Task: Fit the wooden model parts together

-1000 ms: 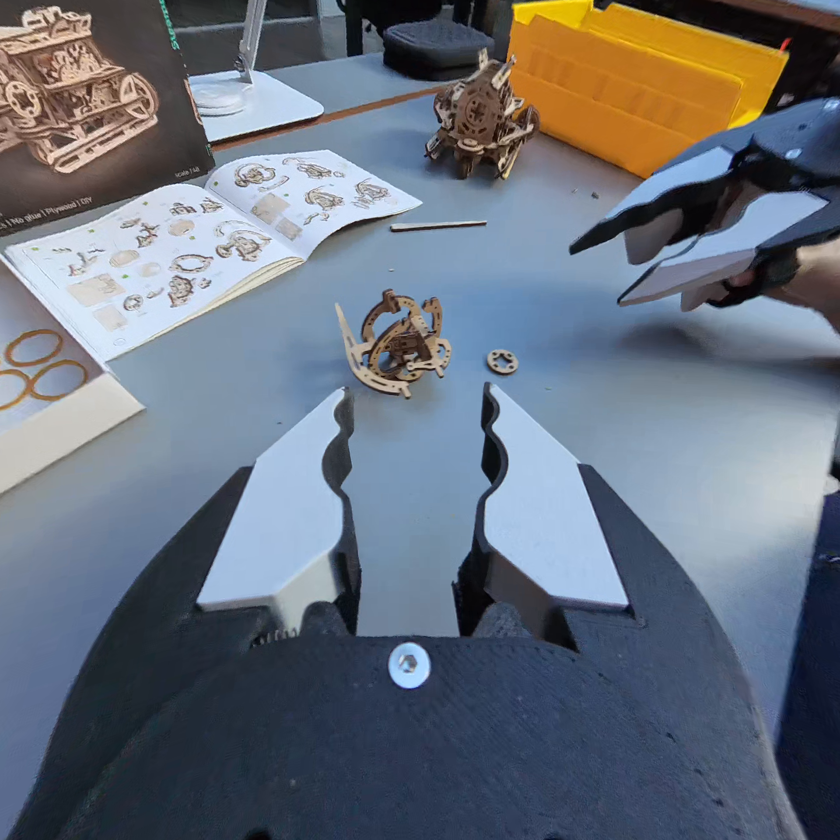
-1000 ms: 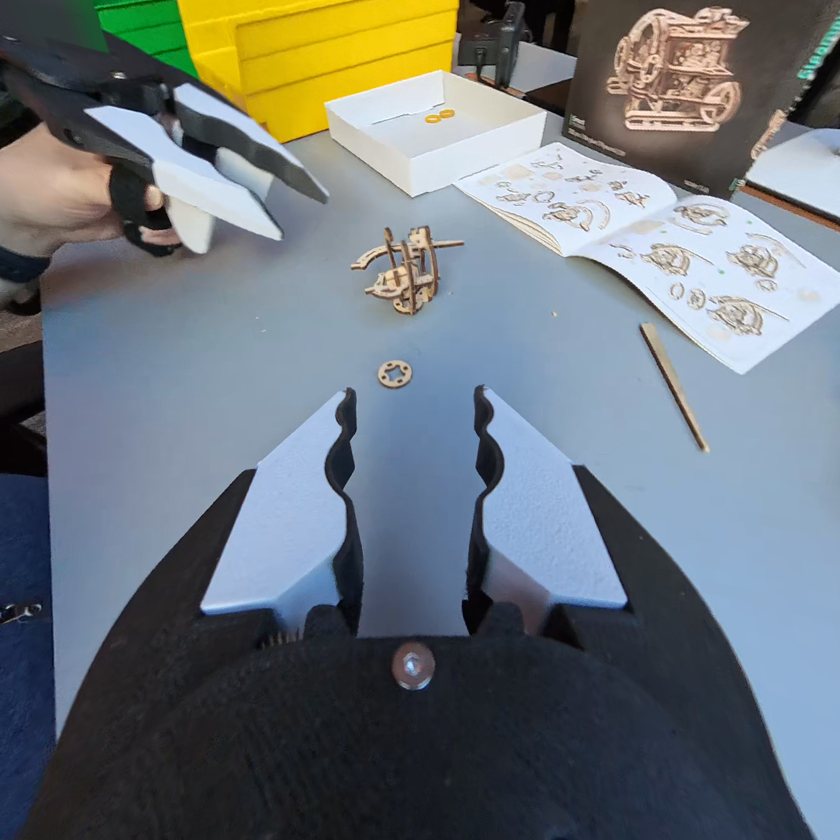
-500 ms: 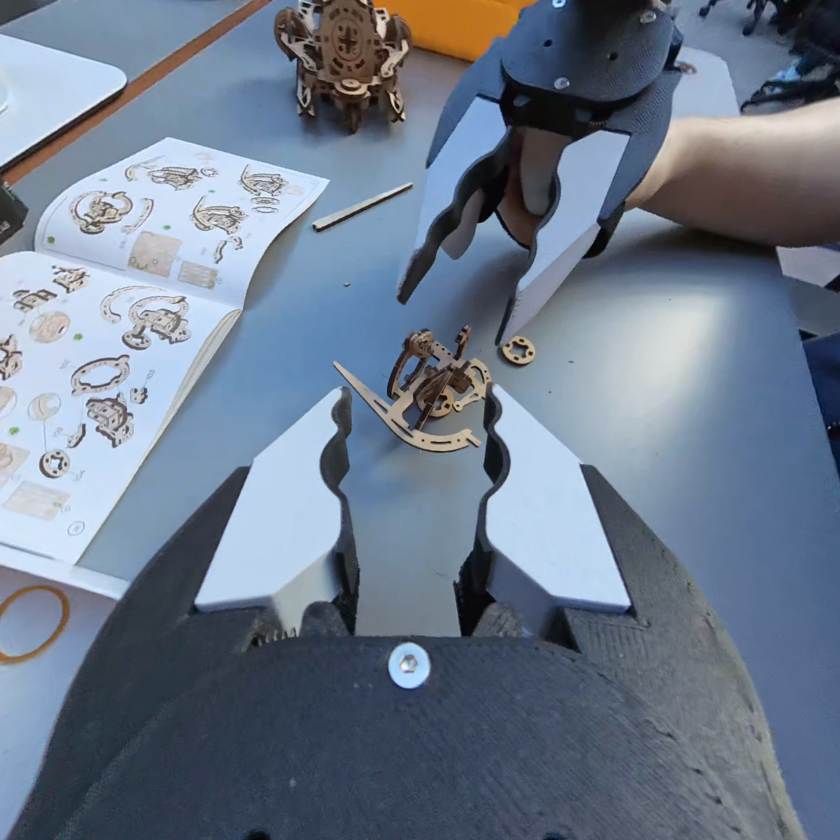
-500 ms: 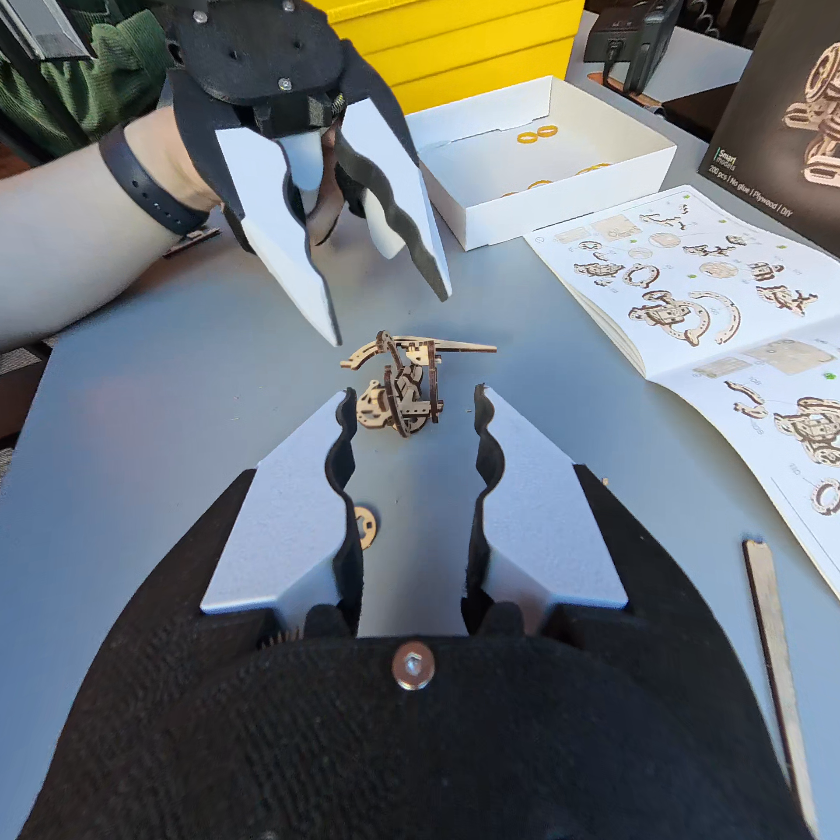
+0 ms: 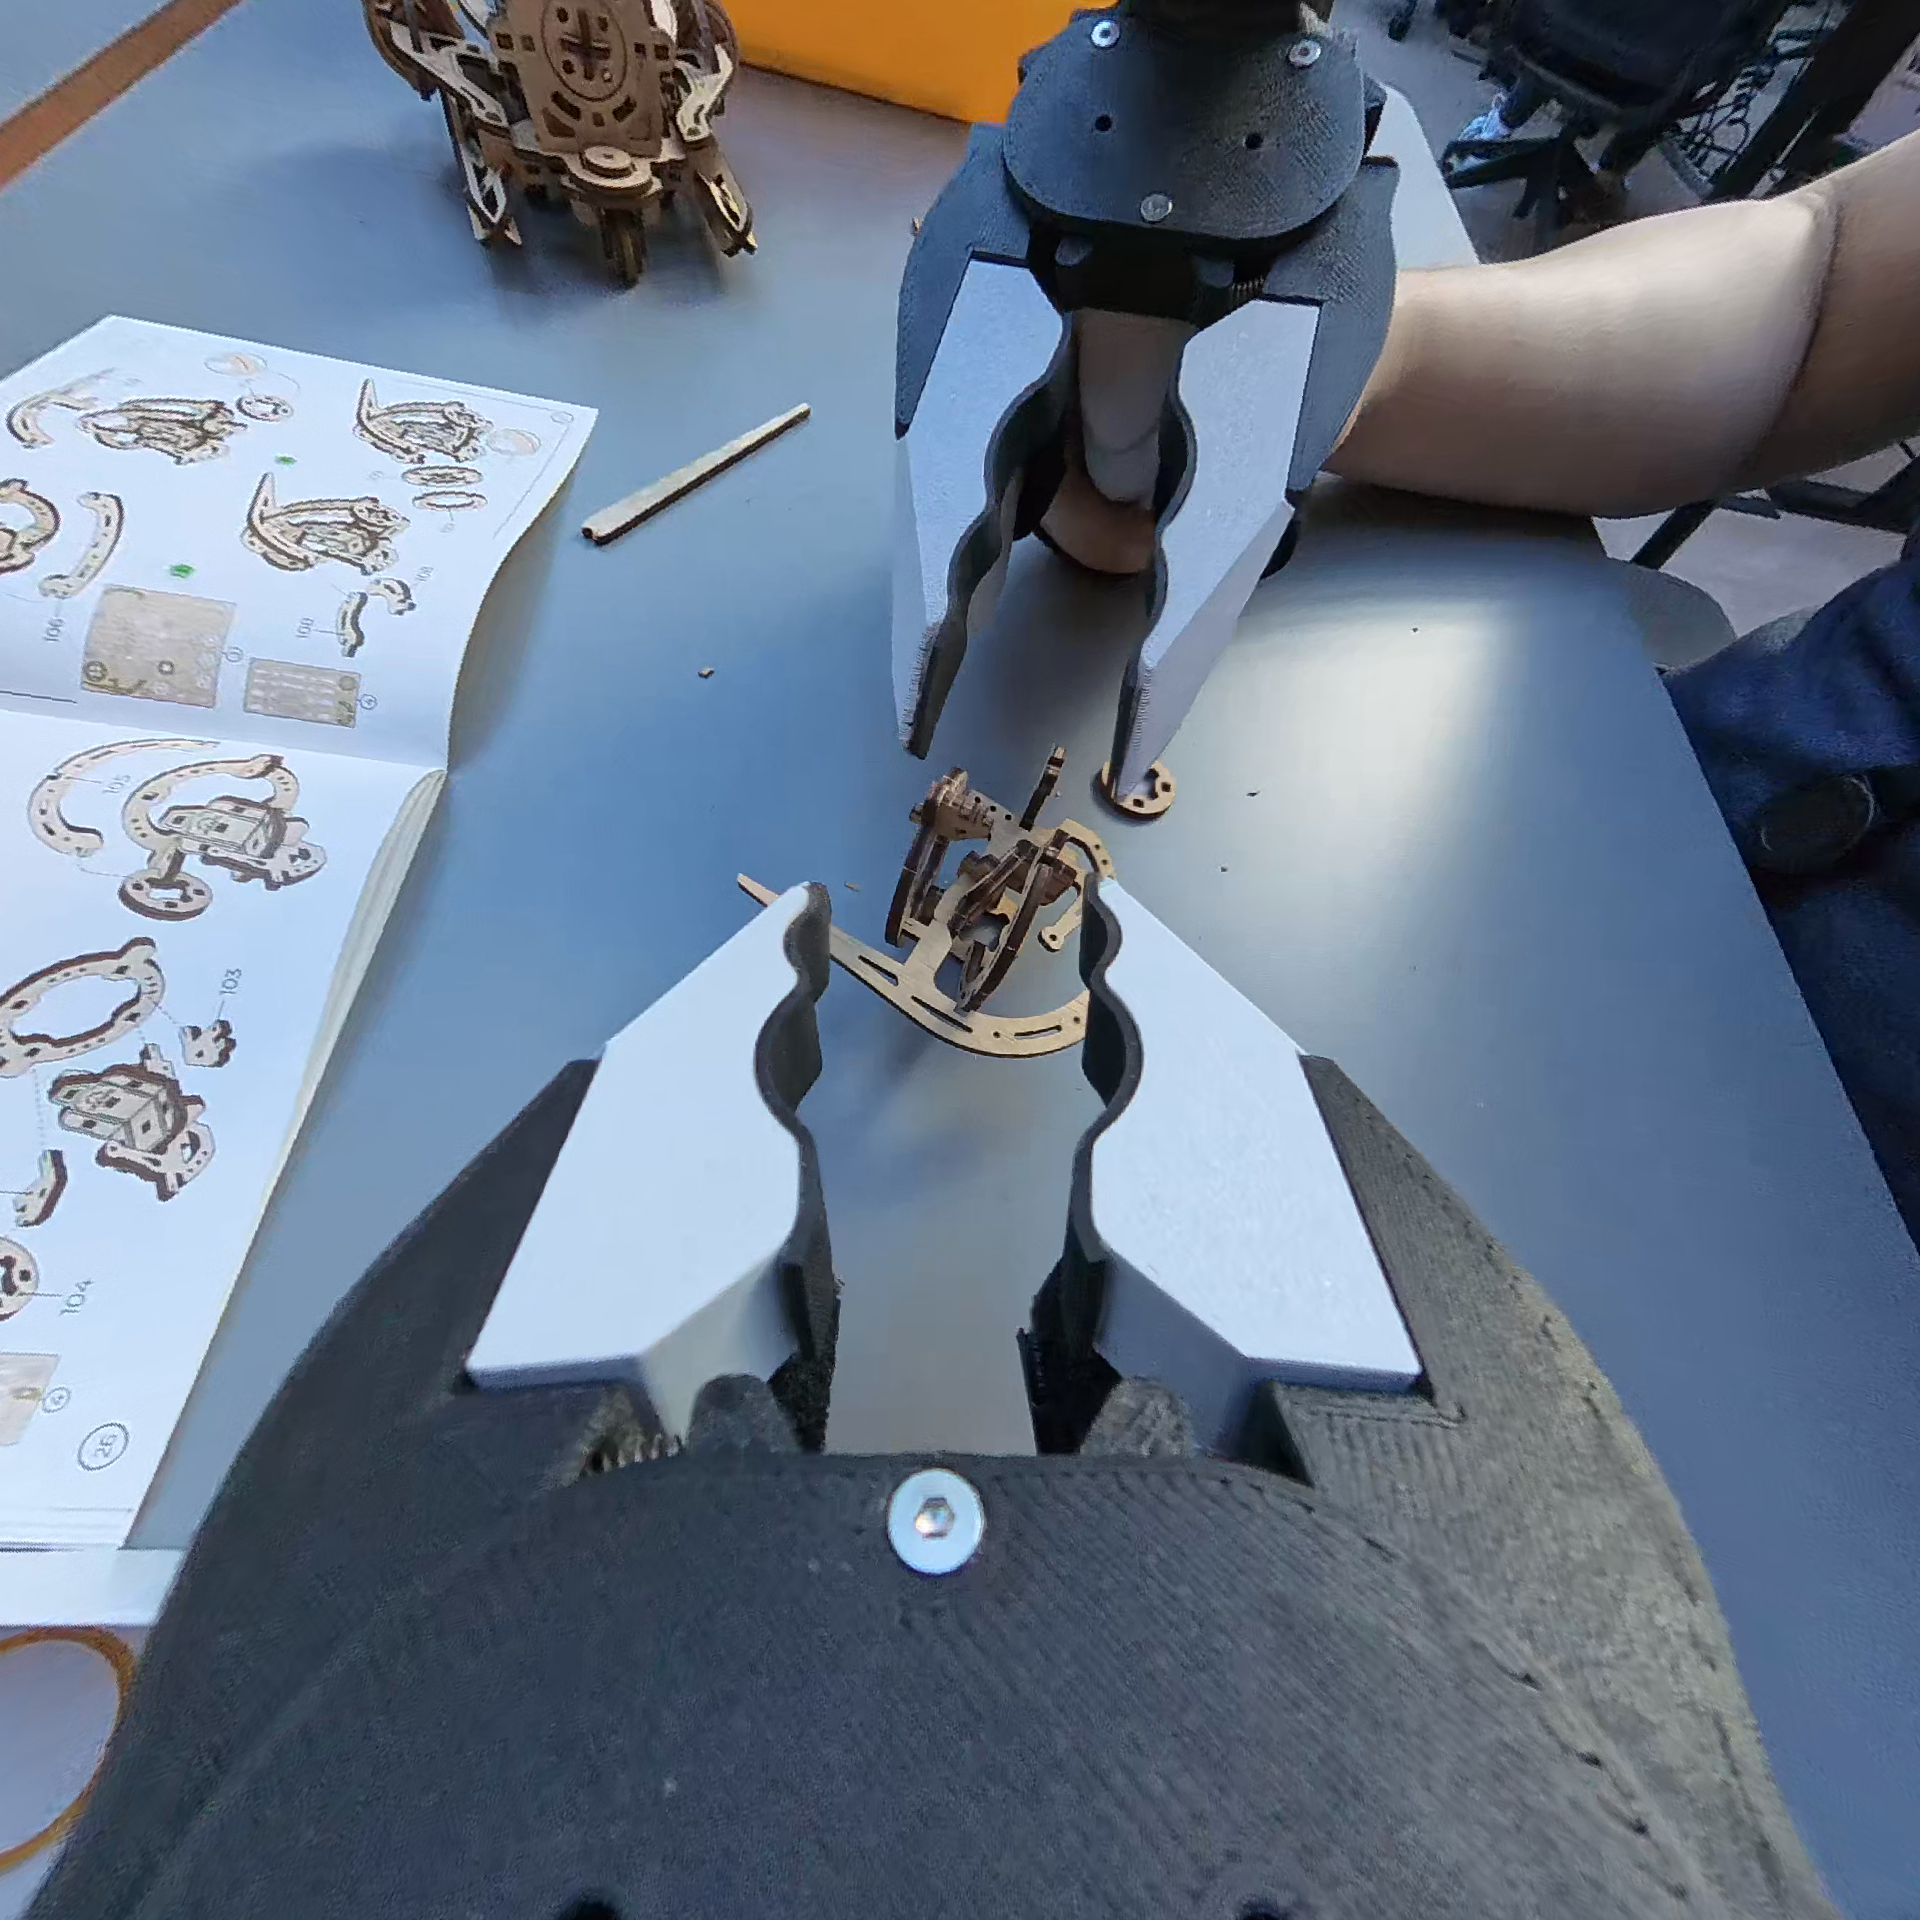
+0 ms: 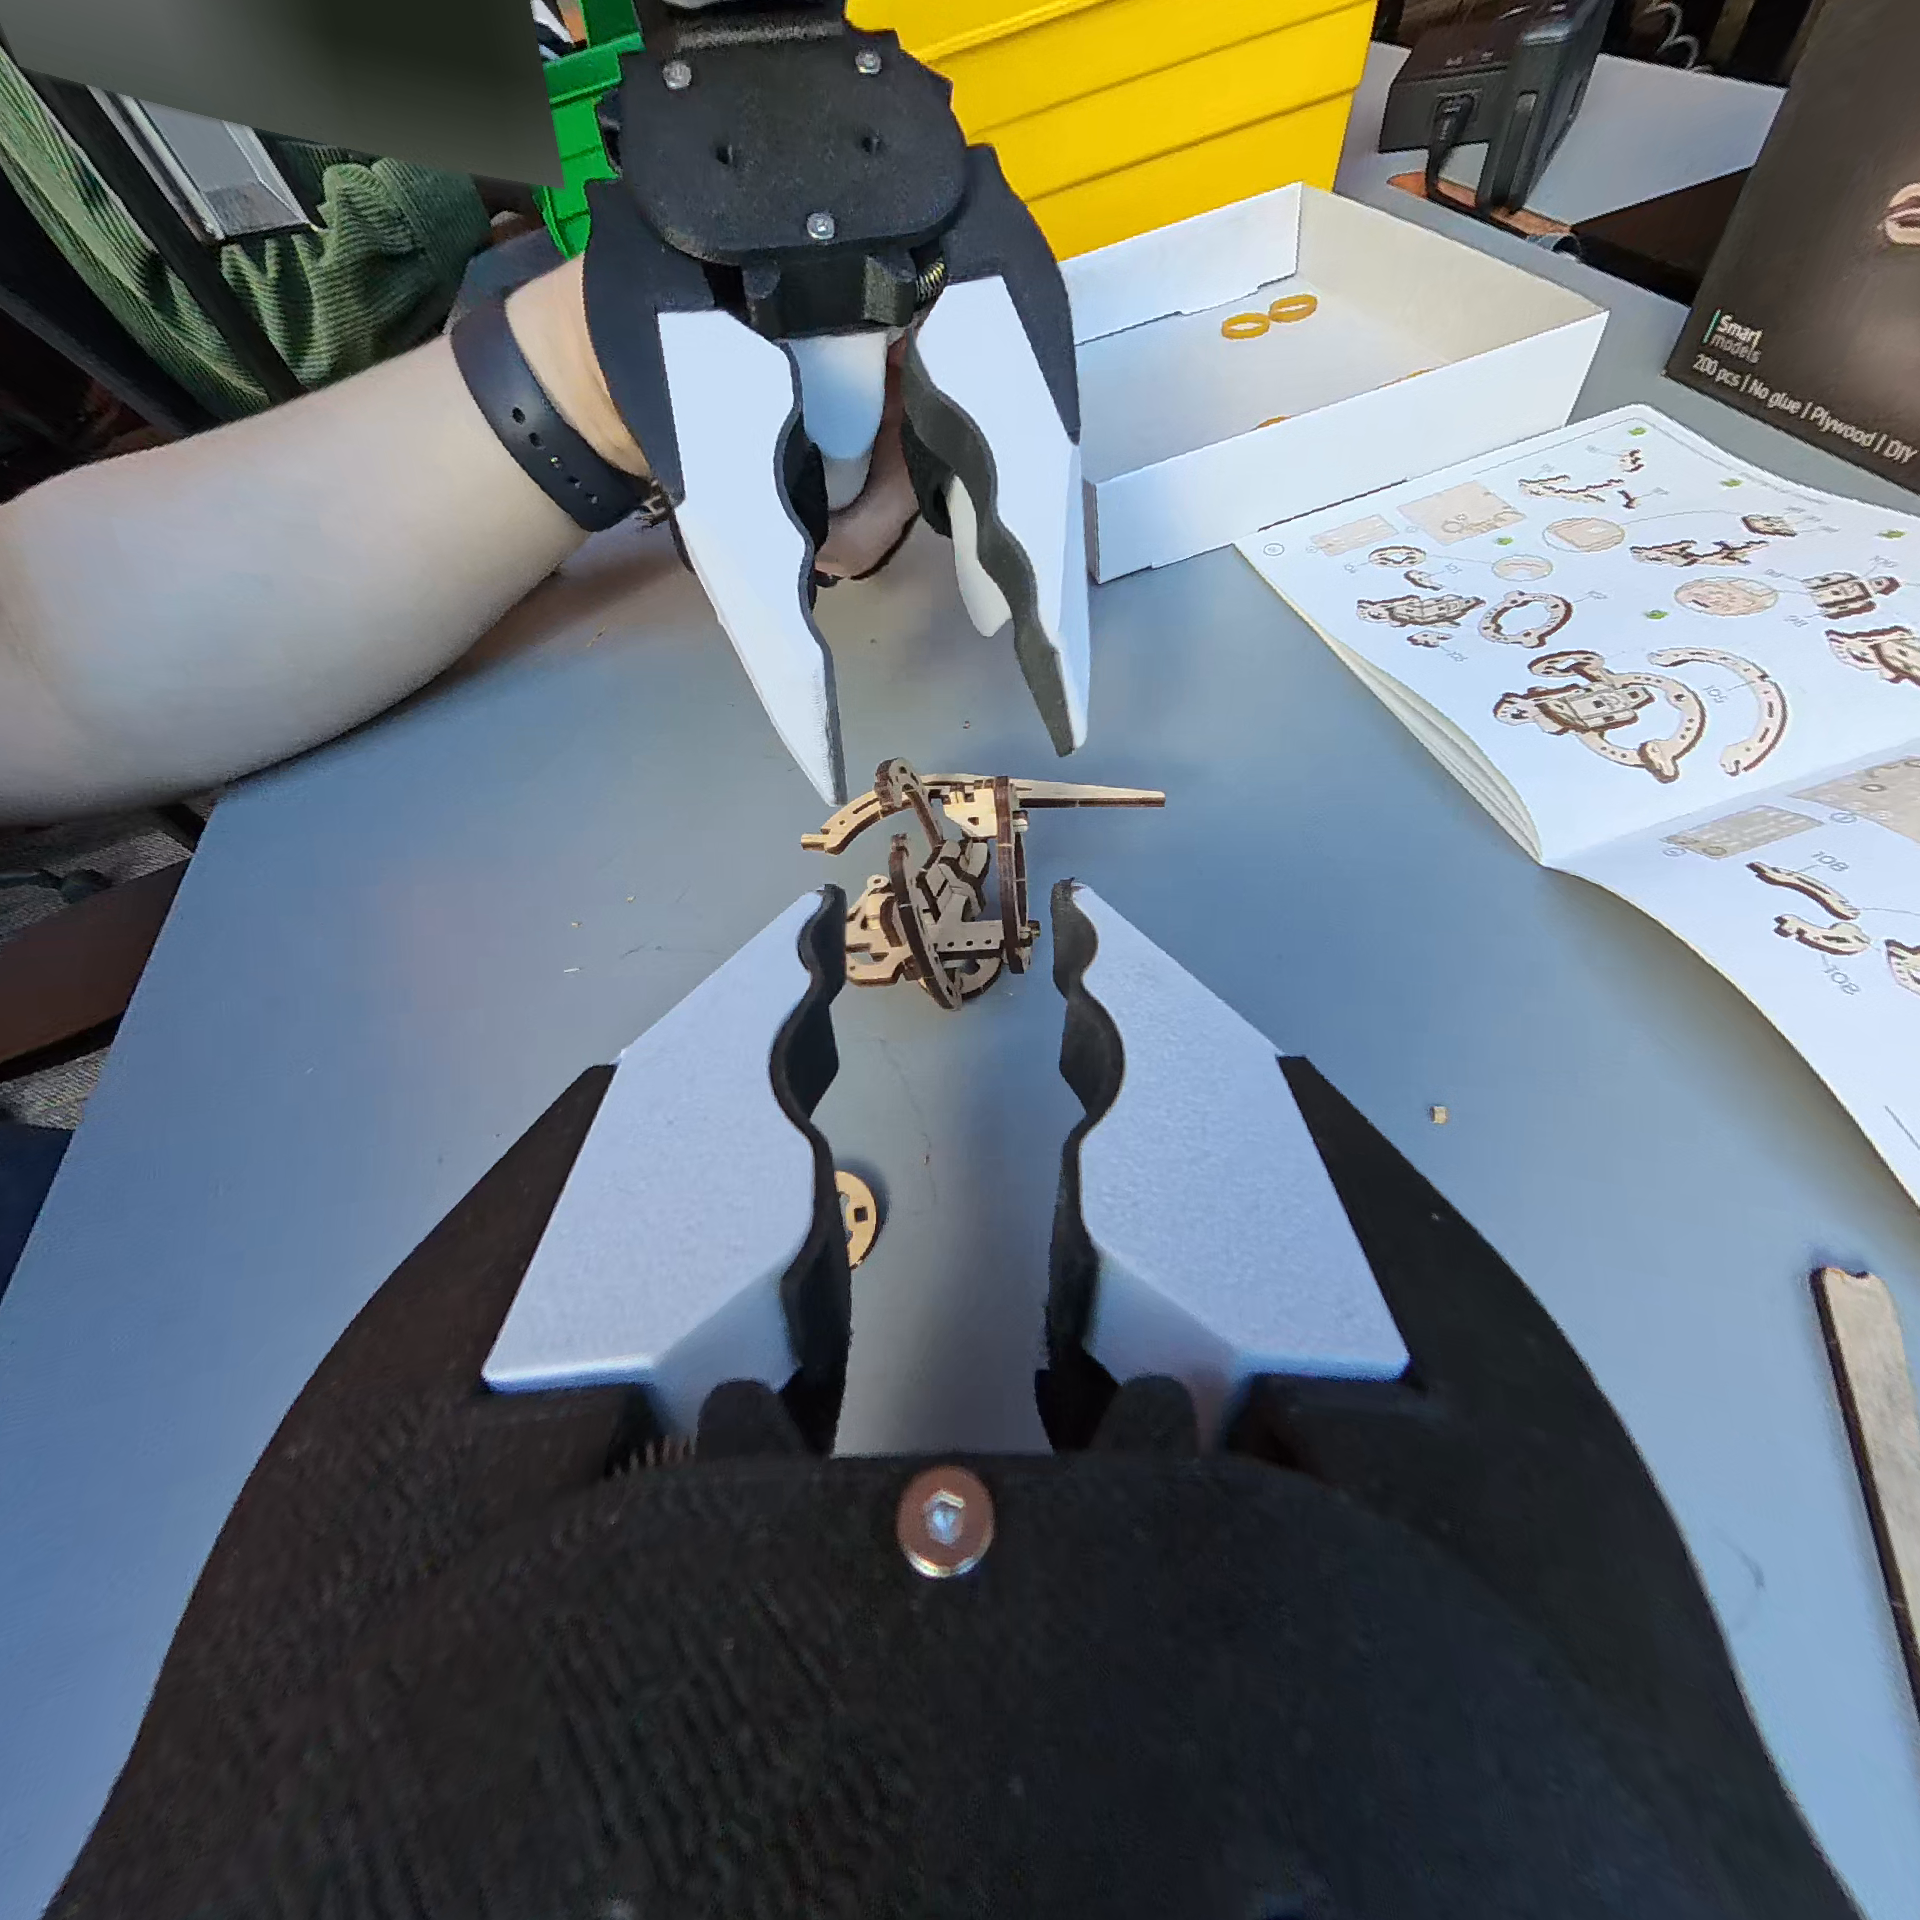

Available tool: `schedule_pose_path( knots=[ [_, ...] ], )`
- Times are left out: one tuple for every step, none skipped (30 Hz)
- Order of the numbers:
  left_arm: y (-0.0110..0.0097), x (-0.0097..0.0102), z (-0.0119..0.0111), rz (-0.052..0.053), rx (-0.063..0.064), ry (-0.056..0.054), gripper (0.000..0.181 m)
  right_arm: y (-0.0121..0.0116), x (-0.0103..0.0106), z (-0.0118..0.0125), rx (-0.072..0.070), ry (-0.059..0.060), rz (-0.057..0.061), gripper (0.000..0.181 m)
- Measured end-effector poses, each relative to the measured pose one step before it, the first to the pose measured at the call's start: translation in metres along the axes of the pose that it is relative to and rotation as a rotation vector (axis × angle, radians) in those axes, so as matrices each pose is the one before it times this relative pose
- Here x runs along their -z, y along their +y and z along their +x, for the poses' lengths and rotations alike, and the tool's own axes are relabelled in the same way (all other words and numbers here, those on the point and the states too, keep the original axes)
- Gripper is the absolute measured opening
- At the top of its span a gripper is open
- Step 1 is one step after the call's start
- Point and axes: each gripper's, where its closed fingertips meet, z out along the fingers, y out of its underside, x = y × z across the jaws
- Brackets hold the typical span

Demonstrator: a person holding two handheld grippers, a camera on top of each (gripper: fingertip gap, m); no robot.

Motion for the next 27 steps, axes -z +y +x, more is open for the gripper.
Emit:
schedule_pose_path(
  knots=[
    [-0.0002,-0.00059,-0.00031,0.0041,-0.0043,0.0013,0.047,0.00026,-0.00046,0.00007,-0.0042,-0.0048,-0.003,0.038],
    [0.0002,-0.00054,0.00014,-0.0003,-0.0009,0.0055,0.046,0.00015,-0.00049,0.00003,-0.0017,-0.0032,-0.0033,0.037],
    [0.0001,-0.00034,0.00082,-0.0004,0.0023,0.0084,0.045,0.00021,-0.00051,0.00015,0.0007,-0.0004,-0.0032,0.036],
    [0.00003,-0.00029,0.00052,0.0004,0.0029,0.0065,0.045,0.00063,-0.00078,-0.00029,0.003,-0.0022,-0.0065,0.035],
    [-0.00056,-0.00035,0.00031,0.0047,0.0024,0.0055,0.044,0.001,-0.00073,-0.0006,0.0042,-0.0024,-0.0102,0.034],
    [-0.00034,-0.0003,0.00049,0.0064,0.0005,0.0068,0.041,0.00124,-0.00089,-0.00014,0.007,0.0027,-0.0104,0.033],
    [-0.00002,-0.00029,-0.00049,0.0044,-0.0007,0.0007,0.038,0.00118,-0.00093,0.00003,0.0092,0.0044,-0.0099,0.033],
    [0.00056,-0.00012,-0.00106,0.0014,0.0012,-0.0027,0.038,0.00096,-0.00074,-0.00073,0.0089,0.0005,-0.008,0.033],
    [0.00061,-0.00012,0.00023,-0.0008,0.0021,0.0041,0.035,0.00048,-0.00067,-0.00079,0.0087,-0.0003,-0.0055,0.033],
    [0.00033,-0.00002,0.00108,0.0012,0.0003,0.0076,0.031,0.00038,-0.00047,-0.00024,0.0068,0.0027,-0.0042,0.033],
    [-0.00006,0.00009,0.00004,0.0015,-0.0015,-0.0008,0.031,0.00047,-0.00042,-0.0001,0.0032,0.0014,-0.0036,0.033],
    [0.00005,0.00005,-0.00022,0.0005,-0.002,-0.0029,0.031,0.00016,-0.00016,-0.00009,0.0013,0.0007,-0.0019,0.032],
    [0.00012,0.0,-0.00006,-0.0008,-0.0009,-0.0014,0.032,-0.00016,0.00003,0.00011,0.0005,0.0013,0.0008,0.031],
    [0.00022,-0.00004,-0.0001,-0.0009,-0.0005,-0.0017,0.033,-0.00049,0.00017,-0.00007,0.0007,-0.0004,0.0034,0.031],
    [0.0004,-0.00034,0.00001,-0.001,0.0001,-0.0005,0.033,-0.00031,0.00019,-0.00009,-0.0007,-0.0015,0.0026,0.03],
    [0.00065,-0.00045,0.00011,-0.0024,0.0009,0.0018,0.033,-0.00039,0.00031,-0.00008,-0.0013,-0.0015,0.0027,0.029],
    [0.00053,-0.00045,0.00037,-0.0012,0.0015,0.0031,0.033,-0.0003,0.00027,-0.00012,-0.0008,-0.002,0.0027,0.028],
    [0.0005,-0.00044,0.00013,-0.001,0.0013,0.0022,0.032,-0.00013,0.0002,-0.00016,-0.0011,-0.0019,0.0018,0.027],
    [0.00037,-0.0003,-0.00007,0.0001,0.0003,0.0008,0.032,-0.00028,0.00019,0.0002,-0.0015,0.0003,0.0021,0.027],
    [0.0,-0.00027,-0.00009,0.0014,0.0008,0.0008,0.031,-0.00013,0.00009,0.00022,-0.0015,0.0001,0.0012,0.027],
    [-0.00007,-0.00015,0.00017,0.0017,0.0013,0.0022,0.03,0.00003,0.00015,0.00005,0.0,-0.0003,0.0002,0.026],
    [-0.0001,-0.00029,0.00033,0.0016,0.0007,0.0024,0.03,-0.00004,0.00009,0.00014,0.0021,0.0007,-0.0001,0.025],
    [-0.00004,-0.00008,0.00031,0.0003,-0.0001,0.0009,0.03,0.00025,0.00021,0.00045,0.0023,0.0024,-0.0013,0.025],
    [-0.00008,-0.00014,0.00027,0.0007,-0.0005,0.0001,0.03,0.00041,0.00012,0.00049,0.0014,0.0027,-0.0023,0.025],
    [-0.00009,0.00007,0.00048,0.0008,-0.0006,0.0012,0.03,0.00021,0.00023,0.00023,0.0011,0.0004,-0.001,0.024],
    [0.0001,0.00007,0.00026,0.0001,-0.0005,-0.0003,0.03,-0.00001,0.00017,0.00011,0.0,-0.0009,0.0005,0.024],
    [0.00013,0.00024,-0.00013,0.0002,-0.0004,-0.0012,0.03,-0.00004,0.00015,0.00011,-0.0013,-0.0002,0.0008,0.024]
  ],
)
